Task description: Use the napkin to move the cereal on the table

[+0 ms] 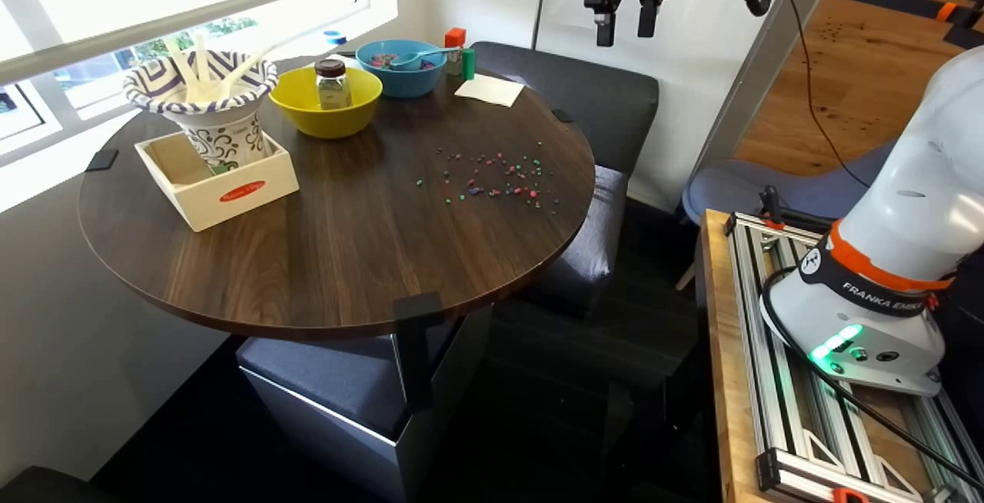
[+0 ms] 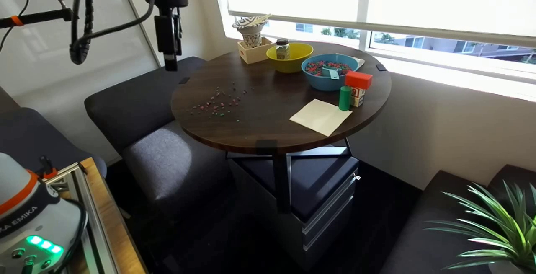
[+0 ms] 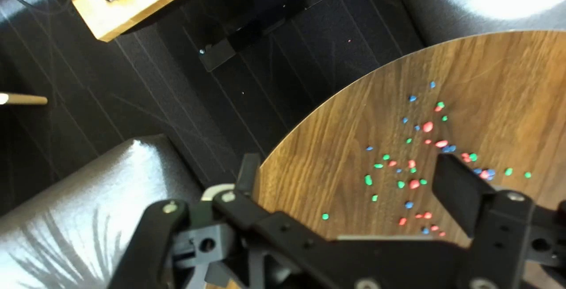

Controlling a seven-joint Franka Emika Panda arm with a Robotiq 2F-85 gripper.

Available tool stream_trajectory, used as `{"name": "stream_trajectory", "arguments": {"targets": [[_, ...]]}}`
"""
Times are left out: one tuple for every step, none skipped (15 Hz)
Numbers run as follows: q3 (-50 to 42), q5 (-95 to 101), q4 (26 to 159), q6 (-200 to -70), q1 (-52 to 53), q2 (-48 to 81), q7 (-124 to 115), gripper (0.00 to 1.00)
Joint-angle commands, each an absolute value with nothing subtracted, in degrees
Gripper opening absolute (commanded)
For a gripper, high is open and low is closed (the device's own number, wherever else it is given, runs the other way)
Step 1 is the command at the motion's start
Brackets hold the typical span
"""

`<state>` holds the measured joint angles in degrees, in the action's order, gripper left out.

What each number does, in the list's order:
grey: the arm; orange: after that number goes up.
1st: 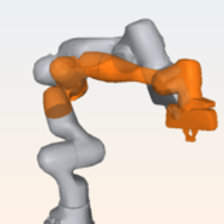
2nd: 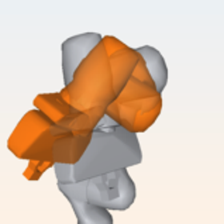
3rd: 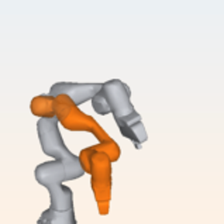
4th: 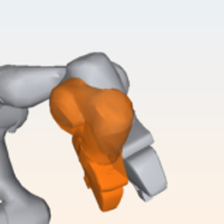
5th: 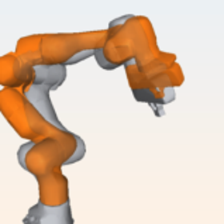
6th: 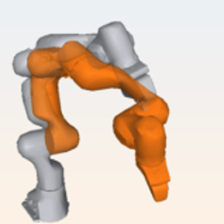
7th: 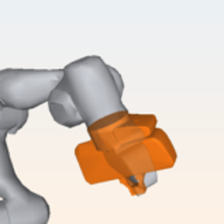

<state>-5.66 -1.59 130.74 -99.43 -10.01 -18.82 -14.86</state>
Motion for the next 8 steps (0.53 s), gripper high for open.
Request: {"name": "stream_trajectory", "arguments": {"targets": [[-6.85, -2.16, 129.92, -99.61, -10.57, -16.75, -15.46, 1.0], [-7.69, -2.78, 128.9, -99.62, -11.07, -14.75, -15.75, 1.0], [-8.11, -3.21, 128.0, -99.62, -11.28, -13.26, -15.86, 1.0], [-8.23, -3.46, 127.31, -99.61, -11.29, -12.32, -16.09, 1.0], [-8.16, -3.56, 126.95, -99.61, -11.21, -11.92, -16.48, 1.0], [-8.05, -3.58, 126.75, -99.61, -11.16, -11.84, -16.77, 1.0], [-8.01, -3.6, 126.59, -99.61, -11.14, -11.85, -16.87, 1.0], [-8.0, -3.61, 126.51, -99.61, -11.14, -11.87, -16.89, 1.0]]}}
